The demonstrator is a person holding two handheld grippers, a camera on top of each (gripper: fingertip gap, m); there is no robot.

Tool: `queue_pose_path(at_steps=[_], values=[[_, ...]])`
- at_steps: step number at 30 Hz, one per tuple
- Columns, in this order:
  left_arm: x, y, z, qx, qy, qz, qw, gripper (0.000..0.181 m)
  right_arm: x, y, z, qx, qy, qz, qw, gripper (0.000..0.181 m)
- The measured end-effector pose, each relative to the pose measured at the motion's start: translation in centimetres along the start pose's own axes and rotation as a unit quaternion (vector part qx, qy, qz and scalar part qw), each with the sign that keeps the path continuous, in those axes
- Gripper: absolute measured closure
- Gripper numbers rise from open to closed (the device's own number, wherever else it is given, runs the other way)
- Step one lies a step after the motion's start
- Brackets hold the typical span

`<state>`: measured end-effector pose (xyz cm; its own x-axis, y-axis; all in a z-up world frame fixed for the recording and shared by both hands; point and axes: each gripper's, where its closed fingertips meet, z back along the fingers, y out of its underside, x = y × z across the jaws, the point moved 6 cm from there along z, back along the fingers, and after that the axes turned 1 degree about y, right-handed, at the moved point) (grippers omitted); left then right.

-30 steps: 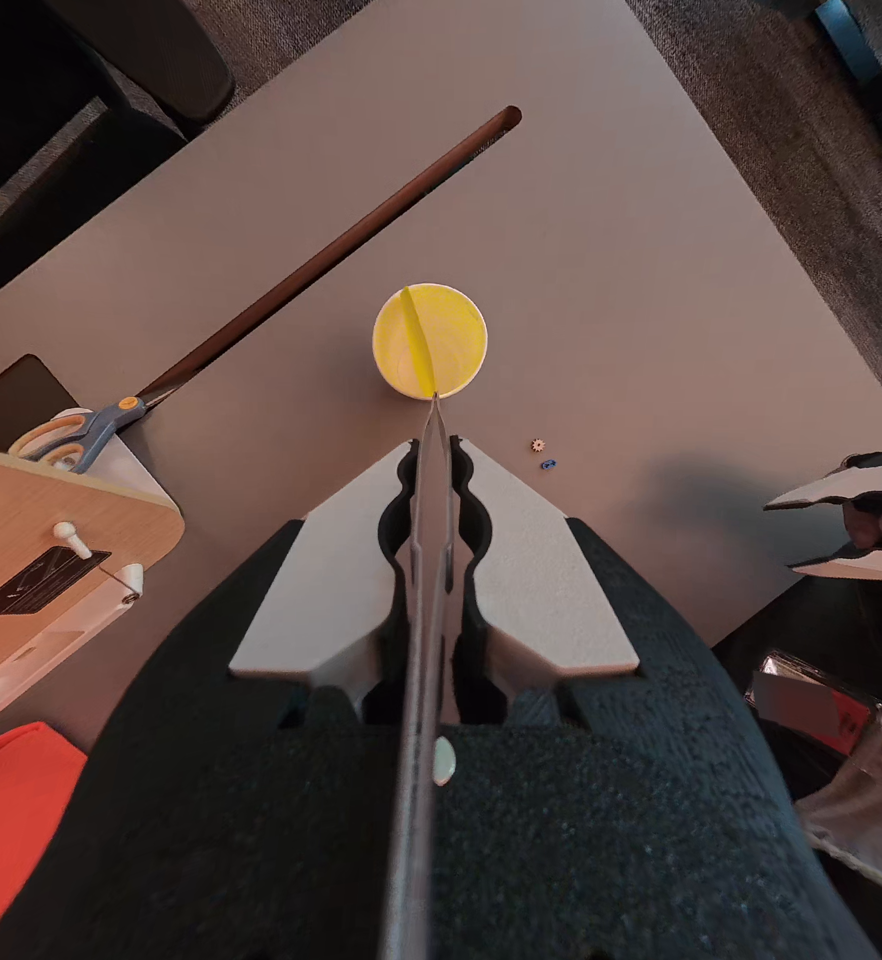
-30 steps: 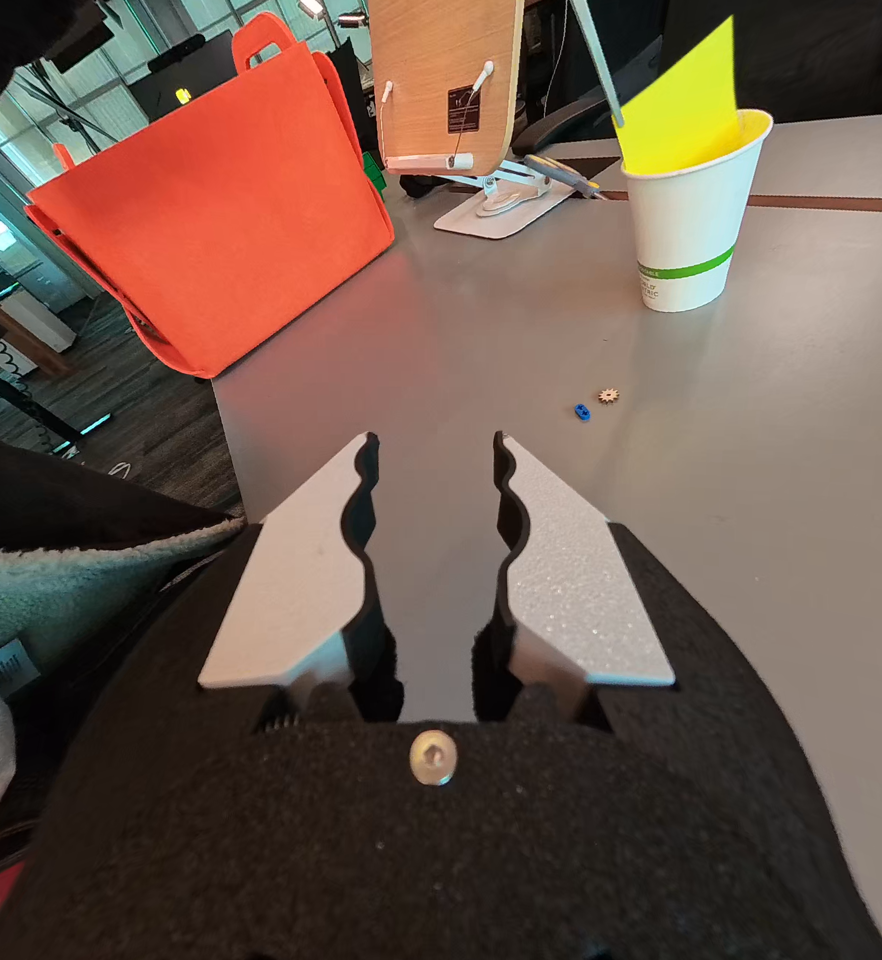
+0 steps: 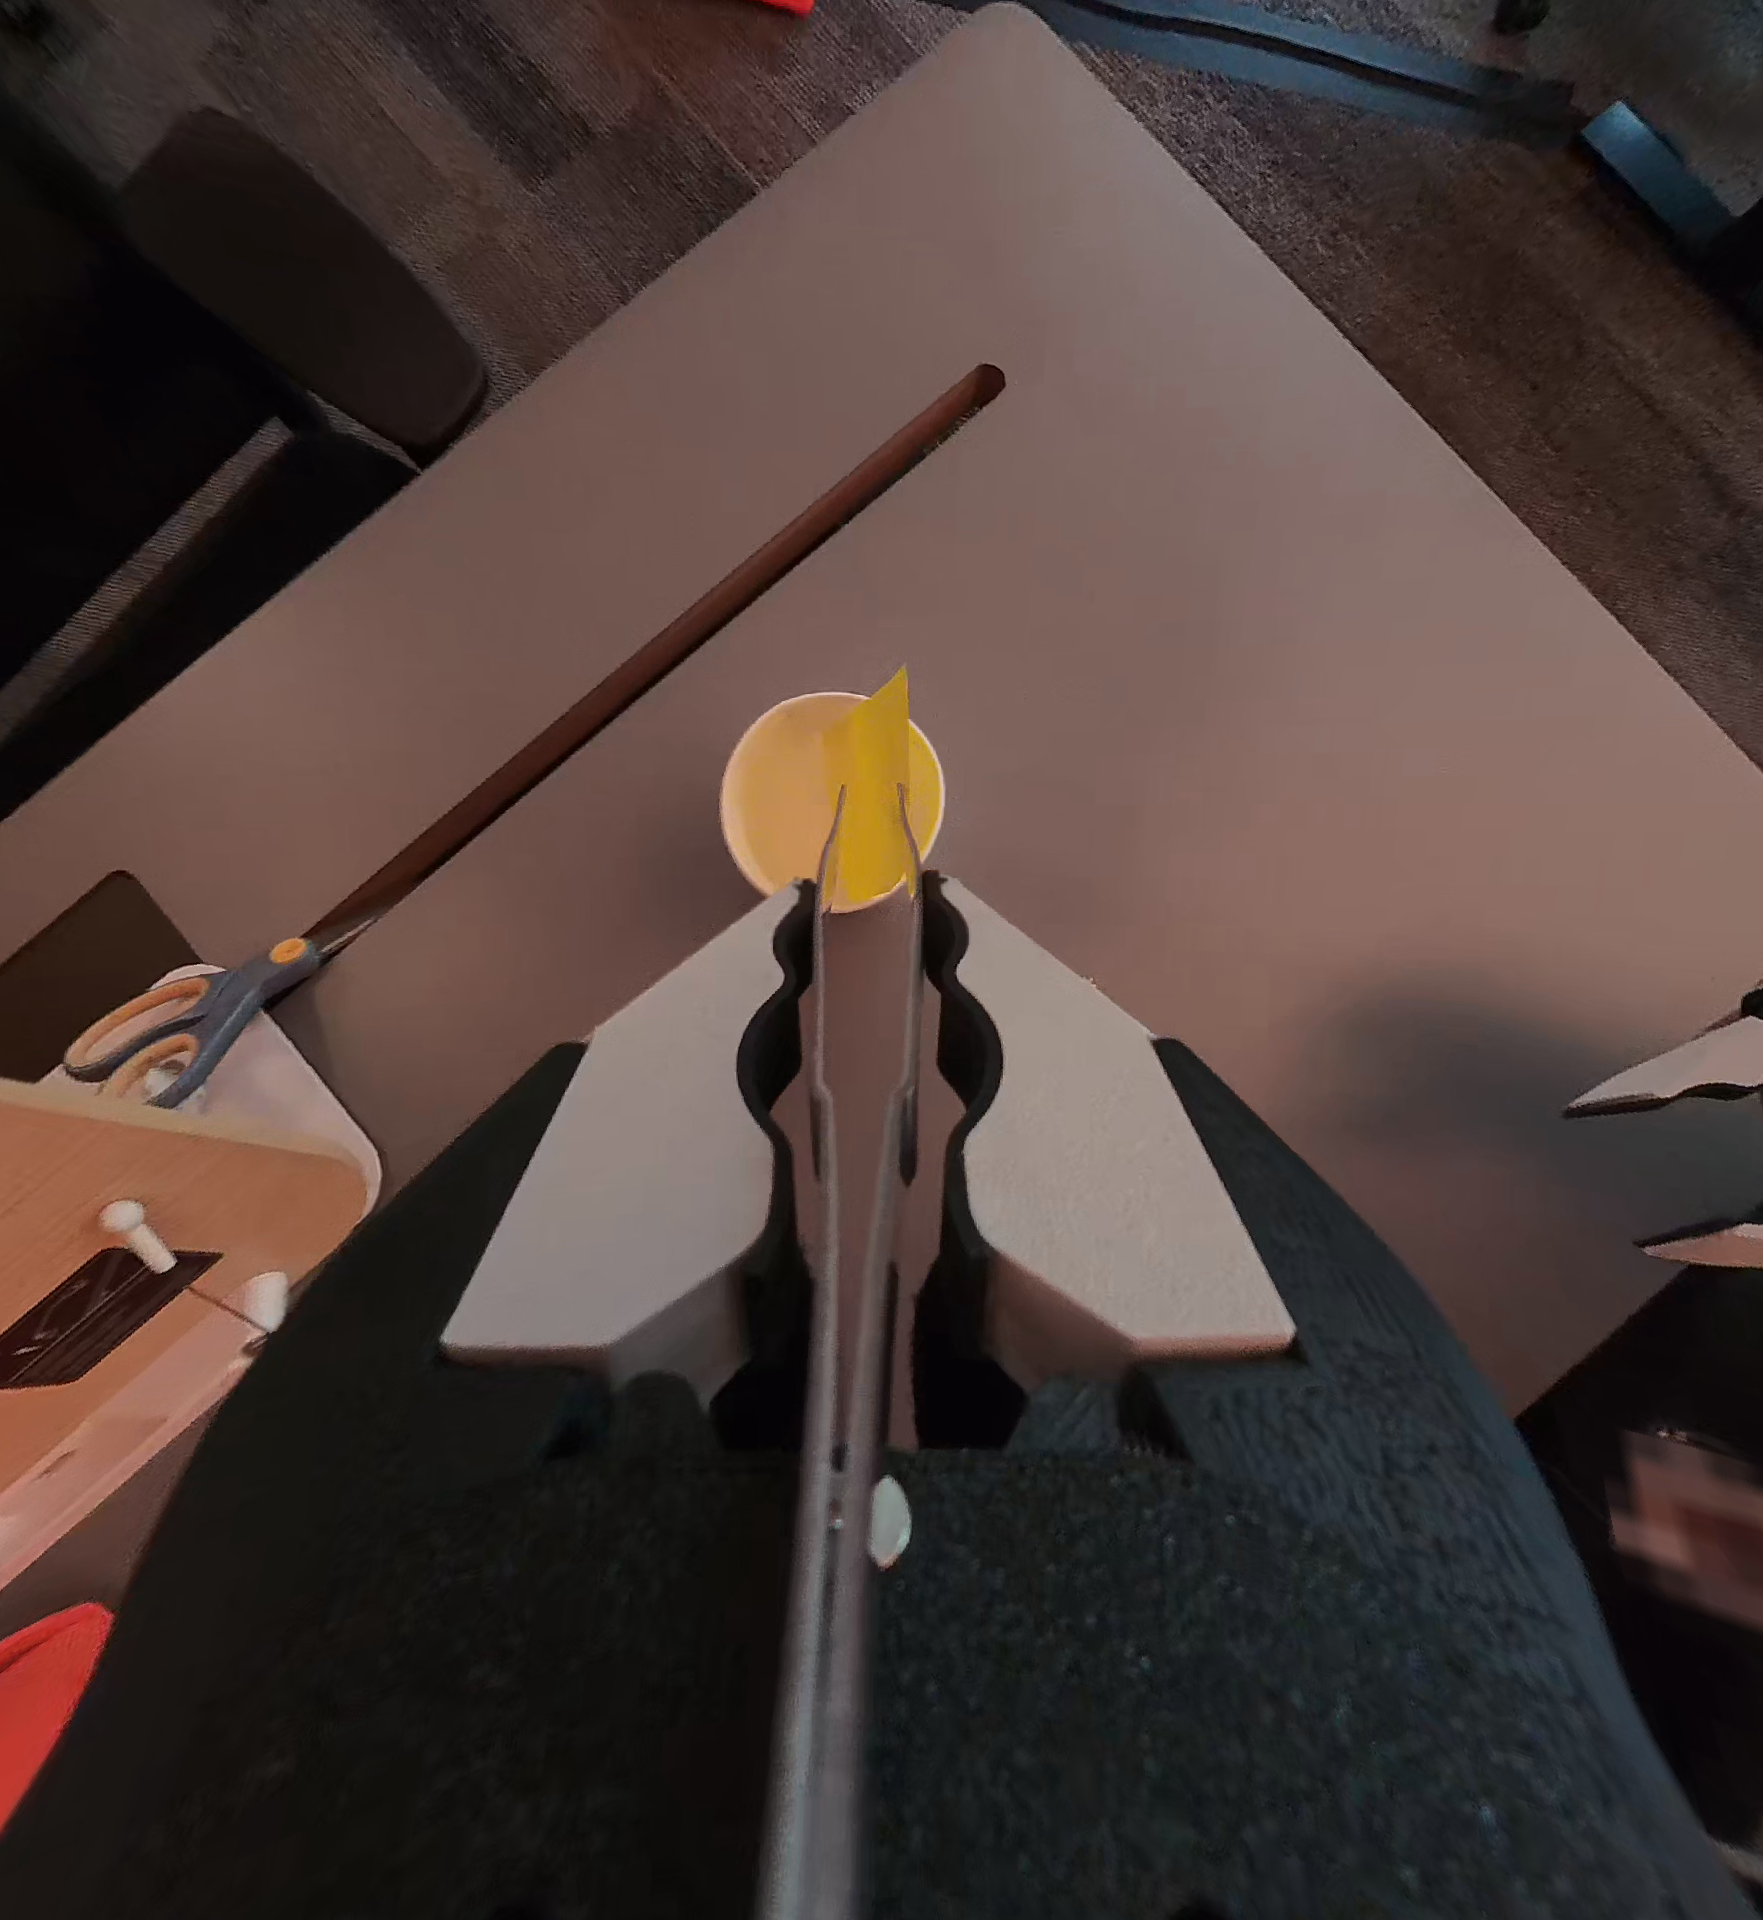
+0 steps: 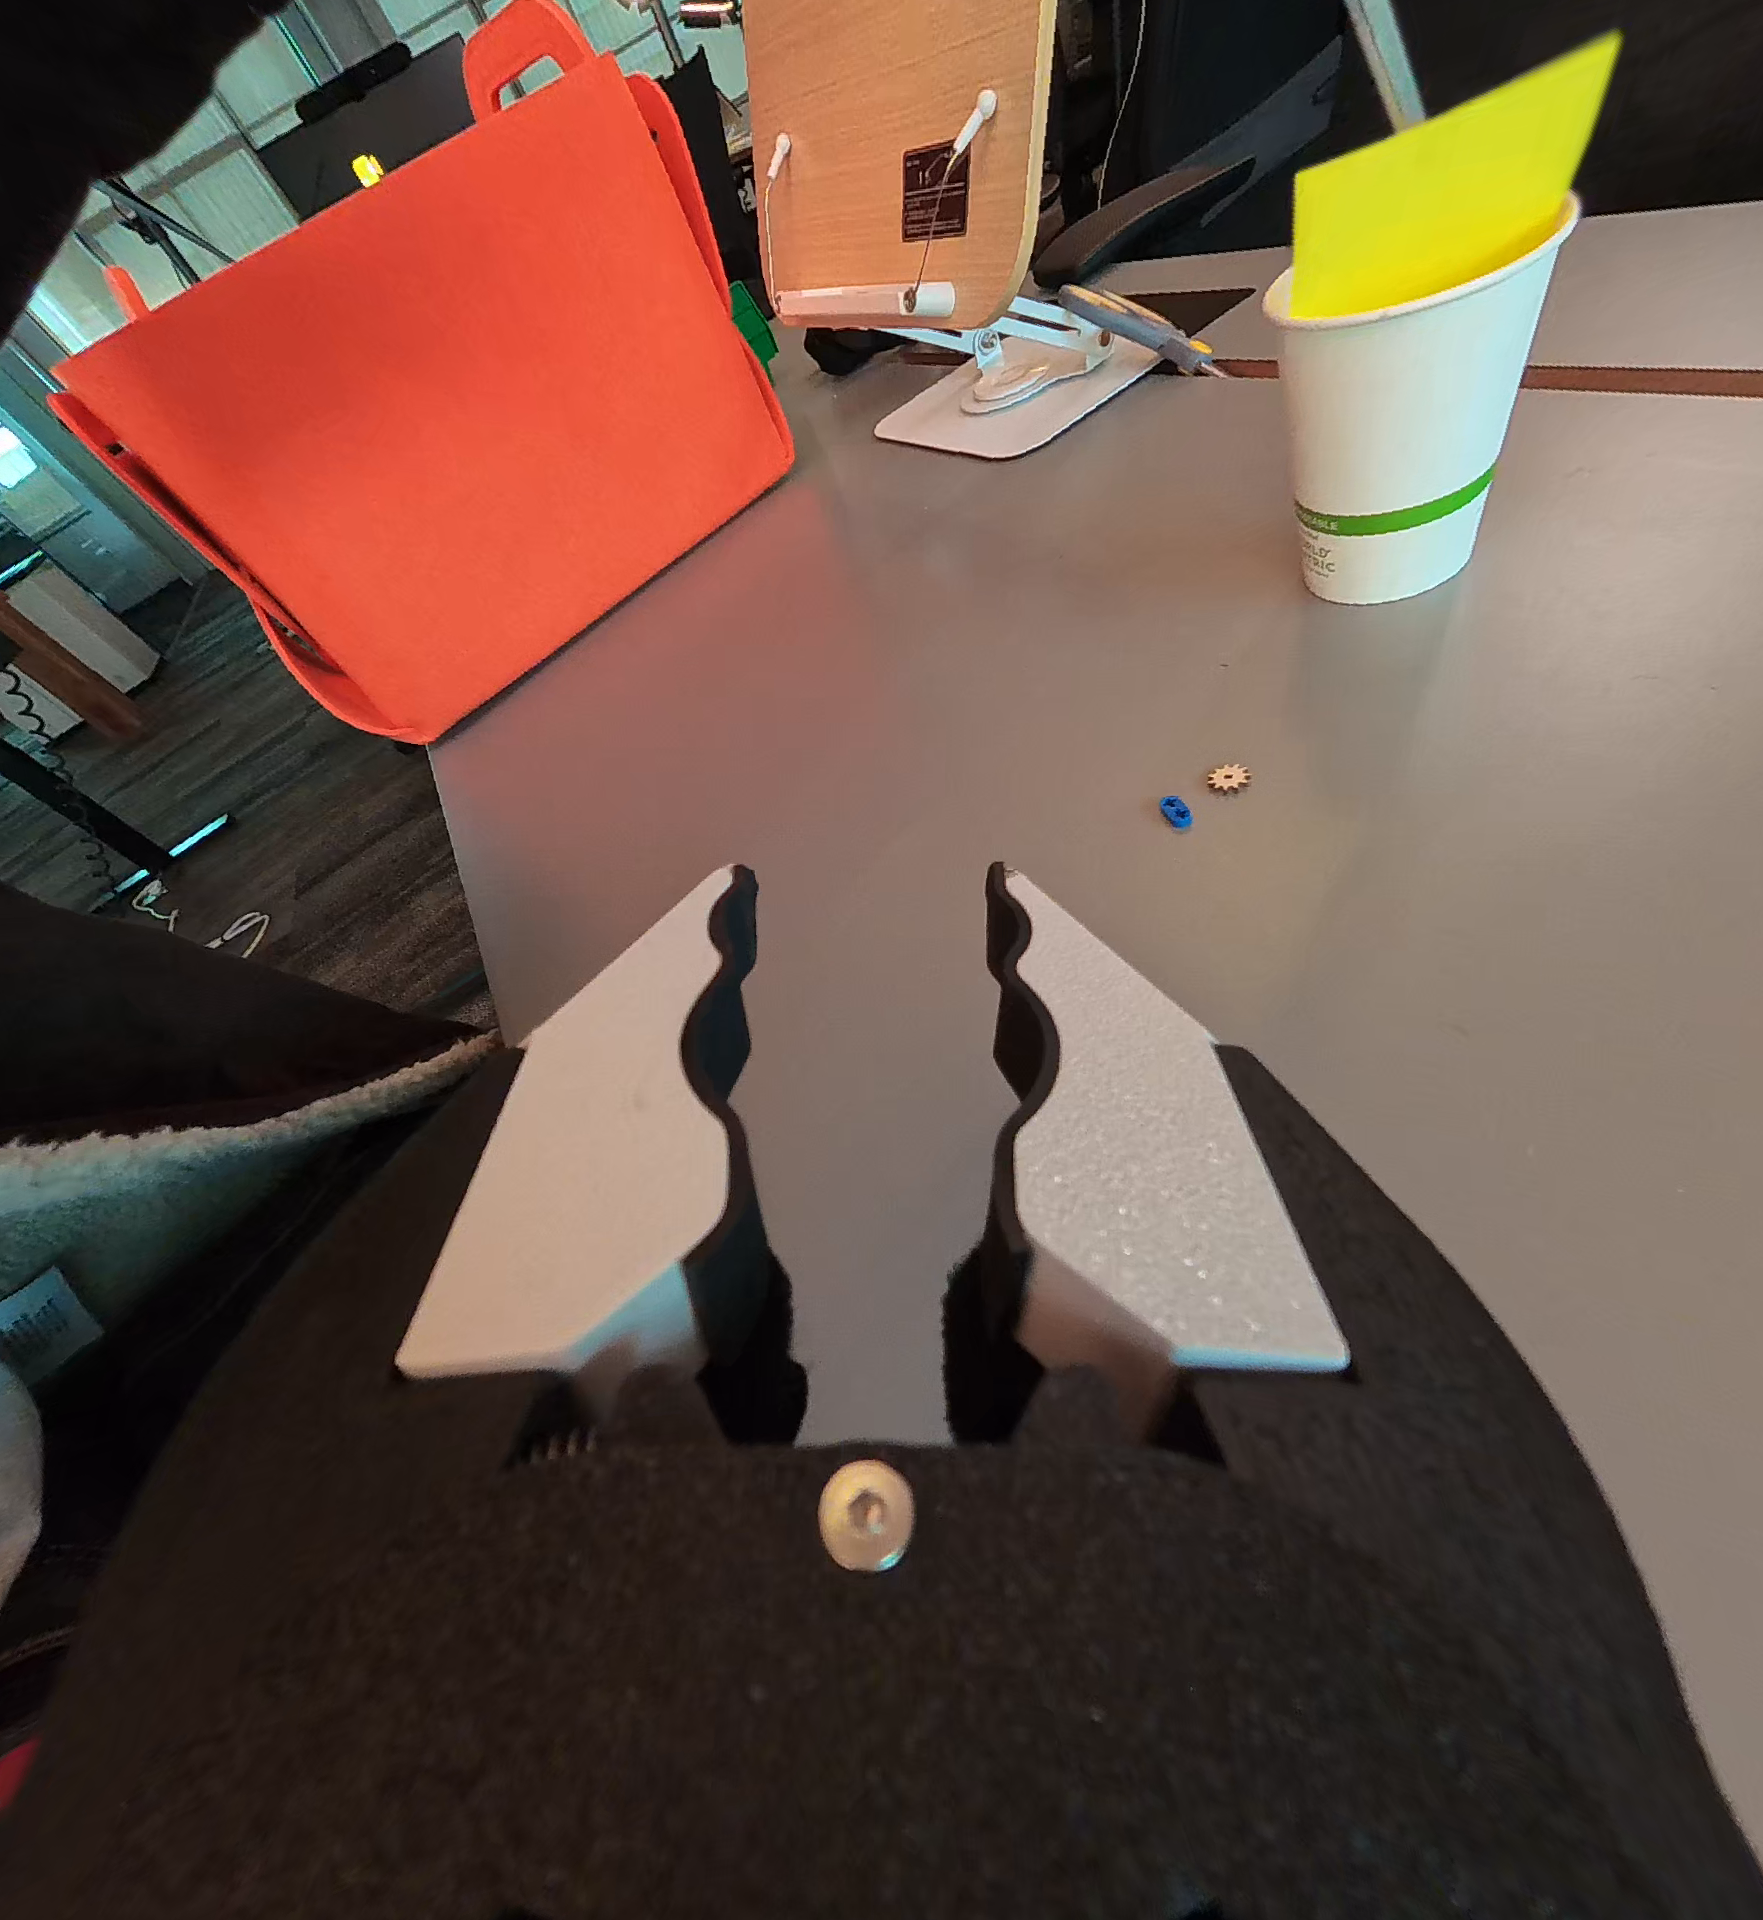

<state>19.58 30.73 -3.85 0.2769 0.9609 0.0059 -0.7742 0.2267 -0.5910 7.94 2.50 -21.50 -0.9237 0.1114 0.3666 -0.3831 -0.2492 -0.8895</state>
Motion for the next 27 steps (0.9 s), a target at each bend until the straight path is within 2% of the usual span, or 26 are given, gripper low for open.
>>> queue_pose_path(at_steps=[6,10,16,23,27], values=[[-0.6,-0.6,-0.4,-0.003,0.004,-0.004,1.000,0.162,-0.1,0.0,0.0,0.000,-0.004,-0.005,1.000,0.138],[-0.4,-0.2,-1.9,0.018,-0.017,-0.014,1.000,0.164,0.1,0.1,0.0,0.002,-0.006,-0.004,1.000,0.138],[-1.0,0.4,-4.5,0.038,0.014,-0.005,0.999,0.166,0.0,0.0,0.0,0.002,-0.006,-0.008,1.000,0.138],[-0.7,1.3,-7.1,0.070,-0.007,-0.017,0.997,0.166,0.1,0.1,-0.1,0.004,-0.009,-0.007,1.000,0.138],[0.2,0.8,-6.6,0.056,-0.035,-0.020,0.998,0.166,0.0,0.1,0.0,0.003,-0.008,-0.010,1.000,0.138]])
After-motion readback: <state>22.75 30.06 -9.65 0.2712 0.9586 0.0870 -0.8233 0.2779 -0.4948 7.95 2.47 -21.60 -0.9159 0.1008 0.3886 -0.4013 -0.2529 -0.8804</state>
